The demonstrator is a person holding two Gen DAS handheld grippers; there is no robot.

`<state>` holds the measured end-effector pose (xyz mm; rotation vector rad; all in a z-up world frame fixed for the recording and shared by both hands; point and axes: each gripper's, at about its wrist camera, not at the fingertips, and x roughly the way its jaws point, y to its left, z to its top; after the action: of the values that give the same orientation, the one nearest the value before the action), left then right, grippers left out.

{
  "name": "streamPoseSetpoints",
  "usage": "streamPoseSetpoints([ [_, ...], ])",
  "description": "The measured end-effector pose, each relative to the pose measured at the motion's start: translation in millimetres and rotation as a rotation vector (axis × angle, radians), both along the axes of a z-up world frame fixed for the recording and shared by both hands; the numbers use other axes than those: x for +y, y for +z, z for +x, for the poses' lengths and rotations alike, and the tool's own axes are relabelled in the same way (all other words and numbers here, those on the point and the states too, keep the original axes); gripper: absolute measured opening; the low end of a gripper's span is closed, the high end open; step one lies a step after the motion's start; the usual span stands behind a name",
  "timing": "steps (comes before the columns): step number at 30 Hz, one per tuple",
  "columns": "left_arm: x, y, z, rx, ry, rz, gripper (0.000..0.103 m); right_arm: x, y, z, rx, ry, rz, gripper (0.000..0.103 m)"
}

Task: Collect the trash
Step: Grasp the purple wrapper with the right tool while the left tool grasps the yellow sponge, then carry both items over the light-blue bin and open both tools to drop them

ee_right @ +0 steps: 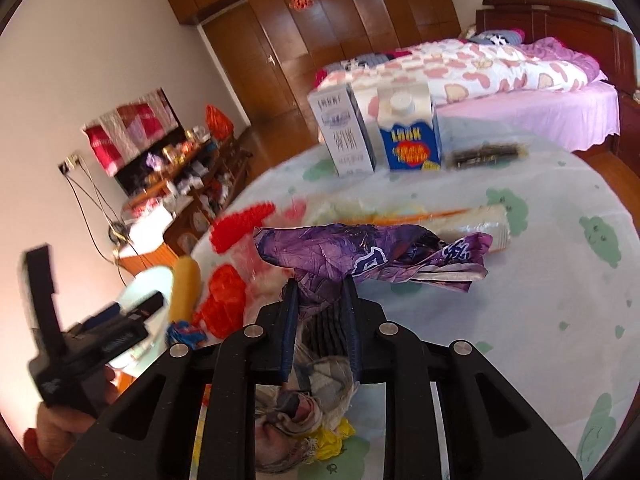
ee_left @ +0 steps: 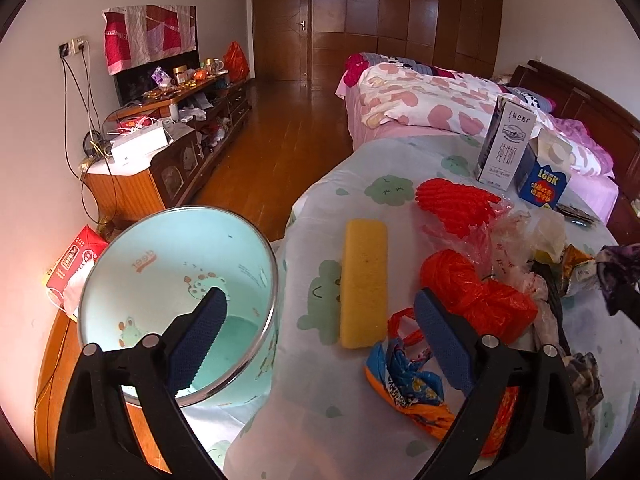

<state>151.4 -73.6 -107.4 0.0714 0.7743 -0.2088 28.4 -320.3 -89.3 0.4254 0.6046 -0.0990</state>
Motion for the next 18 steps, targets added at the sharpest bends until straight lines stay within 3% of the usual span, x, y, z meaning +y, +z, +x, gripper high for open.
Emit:
streamPoseSetpoints([
  [4, -12, -16, 16, 0.058, -0.014, -0.003, 0.068, 3, 14, -7, -0.072, -0.027, -0.083, 0.022],
  [6, -14, -24, 23, 0.084, -0.024, -0.018, 0.047, 5, 15, -7, -0.080, -0.026, -0.112, 0.022],
  [7, -15, -27, 24, 0.094, -0.032, -0.022, 0.032, 6, 13, -5, -0.078, -0.022, -0.120, 0.022],
  [8, -15, -30, 27, 0.106, -0.037, -0.030, 0.028, 6, 12, -4, -0.075, -0.021, -0.123, 0.022],
  [13, -13, -26, 30, 0.080, -0.043, -0.062, 0.026, 4, 12, -3, -0.064, -0.028, -0.122, 0.022],
  [18, 8, 4, 21, 0.010, -0.049, -0.107, 0.026, 11, 18, -2, -0.075, -0.037, -0.147, 0.022],
])
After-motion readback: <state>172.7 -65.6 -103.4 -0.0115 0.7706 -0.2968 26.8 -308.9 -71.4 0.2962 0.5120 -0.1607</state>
